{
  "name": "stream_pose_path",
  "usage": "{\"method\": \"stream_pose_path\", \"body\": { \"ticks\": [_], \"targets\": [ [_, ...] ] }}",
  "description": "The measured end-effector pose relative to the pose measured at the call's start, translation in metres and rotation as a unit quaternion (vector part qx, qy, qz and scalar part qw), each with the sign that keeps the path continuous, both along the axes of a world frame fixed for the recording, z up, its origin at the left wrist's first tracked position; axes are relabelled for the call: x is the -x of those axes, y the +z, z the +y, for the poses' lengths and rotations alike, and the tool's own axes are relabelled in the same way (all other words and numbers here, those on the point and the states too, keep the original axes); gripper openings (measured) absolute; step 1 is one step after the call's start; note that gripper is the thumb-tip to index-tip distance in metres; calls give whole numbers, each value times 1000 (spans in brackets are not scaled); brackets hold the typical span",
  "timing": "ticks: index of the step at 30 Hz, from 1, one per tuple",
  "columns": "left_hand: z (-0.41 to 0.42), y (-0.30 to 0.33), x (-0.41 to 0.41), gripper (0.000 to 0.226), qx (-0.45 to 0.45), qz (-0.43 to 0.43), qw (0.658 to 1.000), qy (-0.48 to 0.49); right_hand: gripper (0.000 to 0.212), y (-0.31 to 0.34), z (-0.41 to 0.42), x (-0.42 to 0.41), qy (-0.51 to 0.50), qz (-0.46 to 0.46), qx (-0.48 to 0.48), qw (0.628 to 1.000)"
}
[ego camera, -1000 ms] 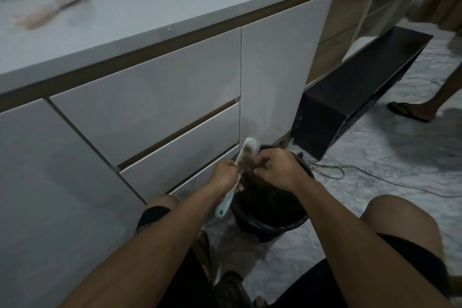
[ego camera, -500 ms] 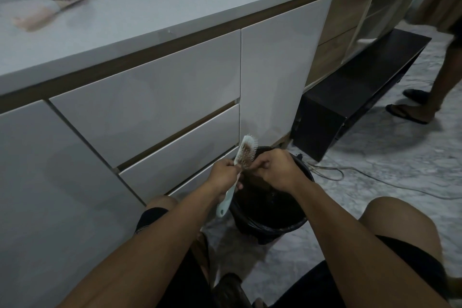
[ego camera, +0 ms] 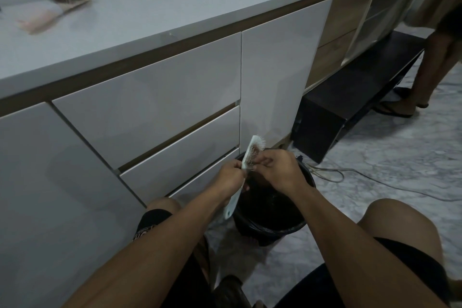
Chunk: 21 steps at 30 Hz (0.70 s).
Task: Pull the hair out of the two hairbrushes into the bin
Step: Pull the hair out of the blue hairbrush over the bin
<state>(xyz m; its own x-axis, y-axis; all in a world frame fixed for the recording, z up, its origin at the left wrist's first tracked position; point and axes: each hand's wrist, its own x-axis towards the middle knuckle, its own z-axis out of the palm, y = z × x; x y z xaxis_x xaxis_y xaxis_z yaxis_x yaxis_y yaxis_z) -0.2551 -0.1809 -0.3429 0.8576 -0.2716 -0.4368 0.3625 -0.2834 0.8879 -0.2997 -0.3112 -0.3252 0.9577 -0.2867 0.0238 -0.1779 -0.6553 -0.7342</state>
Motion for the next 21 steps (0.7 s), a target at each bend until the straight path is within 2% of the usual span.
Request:
{"method": "stream_pose_path", "body": {
  "ticks": [6, 9, 15, 21],
  "targets": [
    [7, -1, -8, 24, -5, 4, 1000, 23, 9, 3, -6, 0, 37, 39, 17, 998],
    [9, -2, -9, 24, -6, 5, 1000, 23, 7, 3, -6, 0, 25, 31, 21, 999],
    [2, 2, -4, 22, 29, 8, 999, 15, 34, -4, 0, 0, -2, 13, -20, 1000],
    [2, 2, -4, 25, 7, -4, 1000, 5, 9, 0, -3, 0, -32, 18, 39, 999]
  ]
}}
